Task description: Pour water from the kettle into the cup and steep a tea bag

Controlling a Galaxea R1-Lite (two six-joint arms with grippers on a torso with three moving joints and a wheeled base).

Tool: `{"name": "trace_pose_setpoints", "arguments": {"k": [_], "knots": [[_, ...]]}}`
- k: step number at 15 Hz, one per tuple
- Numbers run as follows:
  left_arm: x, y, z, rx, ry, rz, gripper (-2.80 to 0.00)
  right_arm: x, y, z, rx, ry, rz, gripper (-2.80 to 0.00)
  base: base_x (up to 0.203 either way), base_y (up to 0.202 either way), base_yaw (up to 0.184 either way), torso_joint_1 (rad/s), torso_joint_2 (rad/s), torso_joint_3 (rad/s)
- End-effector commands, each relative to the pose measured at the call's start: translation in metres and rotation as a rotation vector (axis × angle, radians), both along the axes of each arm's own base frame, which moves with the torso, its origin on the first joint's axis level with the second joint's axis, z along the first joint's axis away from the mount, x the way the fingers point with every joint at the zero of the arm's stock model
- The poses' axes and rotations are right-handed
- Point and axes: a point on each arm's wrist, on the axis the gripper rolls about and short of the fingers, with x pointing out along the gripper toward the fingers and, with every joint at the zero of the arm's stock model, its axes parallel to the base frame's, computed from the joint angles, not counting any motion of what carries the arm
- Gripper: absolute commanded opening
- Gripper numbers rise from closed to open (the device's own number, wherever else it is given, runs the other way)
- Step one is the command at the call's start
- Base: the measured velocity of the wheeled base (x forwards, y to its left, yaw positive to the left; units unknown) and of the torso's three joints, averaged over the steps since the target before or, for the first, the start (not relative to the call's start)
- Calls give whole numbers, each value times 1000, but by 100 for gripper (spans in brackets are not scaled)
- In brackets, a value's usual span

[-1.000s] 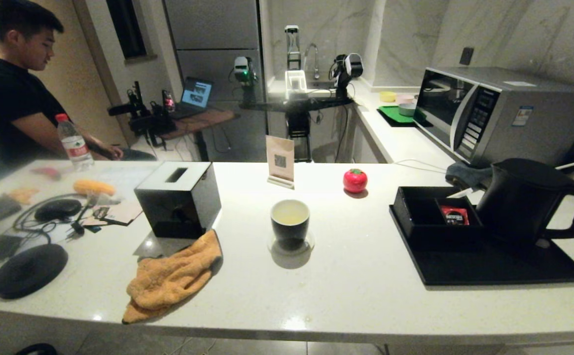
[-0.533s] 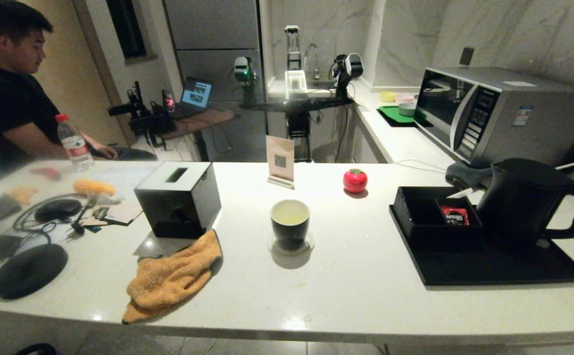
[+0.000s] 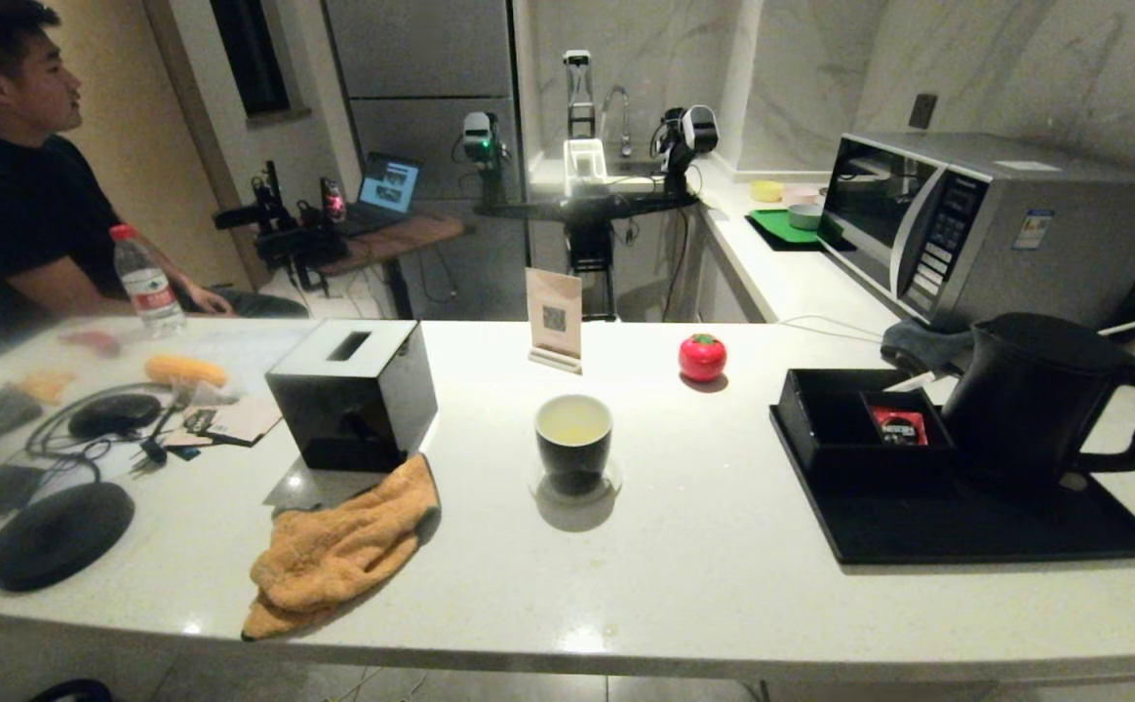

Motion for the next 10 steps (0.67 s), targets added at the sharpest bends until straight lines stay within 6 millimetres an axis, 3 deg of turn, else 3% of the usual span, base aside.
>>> {"name": "trace_pose_setpoints", "arguments": {"k": [1,10], "knots": [[0,0,0,0,0,0,-280,0,0,0,0,1,0,-280,0,0,0,0,0,0],[0,0,0,0,0,0,-280,0,0,0,3,1,2,-280,0,0,0,0,0,0]]}}
